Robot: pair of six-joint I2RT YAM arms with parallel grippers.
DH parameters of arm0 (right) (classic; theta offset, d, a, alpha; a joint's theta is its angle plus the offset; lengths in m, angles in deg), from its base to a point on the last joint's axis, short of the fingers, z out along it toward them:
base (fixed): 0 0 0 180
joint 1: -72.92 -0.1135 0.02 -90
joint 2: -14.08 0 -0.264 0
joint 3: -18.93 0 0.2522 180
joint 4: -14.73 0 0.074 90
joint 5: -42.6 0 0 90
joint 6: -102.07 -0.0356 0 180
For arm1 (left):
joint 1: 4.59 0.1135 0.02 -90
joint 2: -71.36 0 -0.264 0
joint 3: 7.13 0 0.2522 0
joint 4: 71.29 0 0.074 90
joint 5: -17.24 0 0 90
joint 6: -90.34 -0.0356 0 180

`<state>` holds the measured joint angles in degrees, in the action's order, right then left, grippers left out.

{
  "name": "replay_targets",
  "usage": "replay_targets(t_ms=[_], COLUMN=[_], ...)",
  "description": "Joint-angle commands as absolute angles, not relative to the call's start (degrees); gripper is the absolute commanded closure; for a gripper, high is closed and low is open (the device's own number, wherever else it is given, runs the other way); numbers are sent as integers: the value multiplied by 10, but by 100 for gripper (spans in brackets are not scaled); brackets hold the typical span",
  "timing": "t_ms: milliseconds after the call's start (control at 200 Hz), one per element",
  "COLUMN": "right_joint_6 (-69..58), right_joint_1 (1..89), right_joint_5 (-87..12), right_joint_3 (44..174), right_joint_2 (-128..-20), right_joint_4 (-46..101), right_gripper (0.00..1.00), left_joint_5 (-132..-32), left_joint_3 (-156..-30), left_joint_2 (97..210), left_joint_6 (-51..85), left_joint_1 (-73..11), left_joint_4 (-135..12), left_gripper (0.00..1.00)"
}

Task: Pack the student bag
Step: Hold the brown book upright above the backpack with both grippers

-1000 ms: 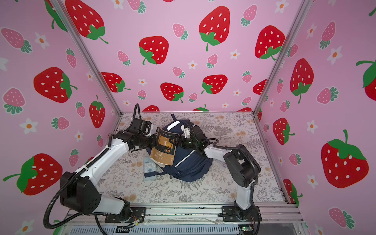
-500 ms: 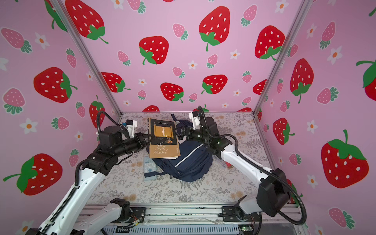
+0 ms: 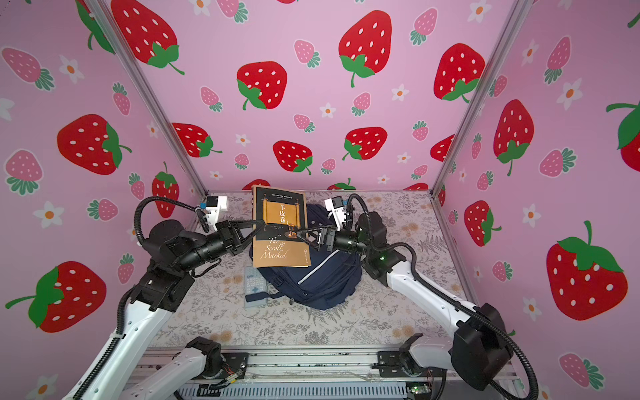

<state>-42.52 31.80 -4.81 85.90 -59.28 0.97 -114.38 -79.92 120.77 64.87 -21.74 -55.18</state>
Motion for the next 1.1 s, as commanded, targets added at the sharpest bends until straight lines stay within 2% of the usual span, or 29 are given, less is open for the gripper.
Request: replay_targets(t_ms=[0,215,475,795,1096], right_joint_6=[-481,-515,-544,-529,-454], right_joint_1=[318,285,280,279,278], right_joint_5=[-1,17,35,60,35], right_joint_3=[847,860,870,872,877], right_joint_2=[-580,-598,-589,-538,-483], right_joint_4=[-107,-185,-236,-267,-165], right_gripper=[0,0,1,19,41], left_joint_5=[-1178,-1181,-1185,-1199,-1189], left_joint_3=[-851,-855,-889,-880,-910], left_joint_2=[1189,1193,1212,1244,1253], left_joint_6=[668,721,730,694,556], left_joint_1=[-224,-240,-255,-258,-256], left_joint_4=[-628,-714,-732,-671,-514], left_gripper=[100,100,100,100,100])
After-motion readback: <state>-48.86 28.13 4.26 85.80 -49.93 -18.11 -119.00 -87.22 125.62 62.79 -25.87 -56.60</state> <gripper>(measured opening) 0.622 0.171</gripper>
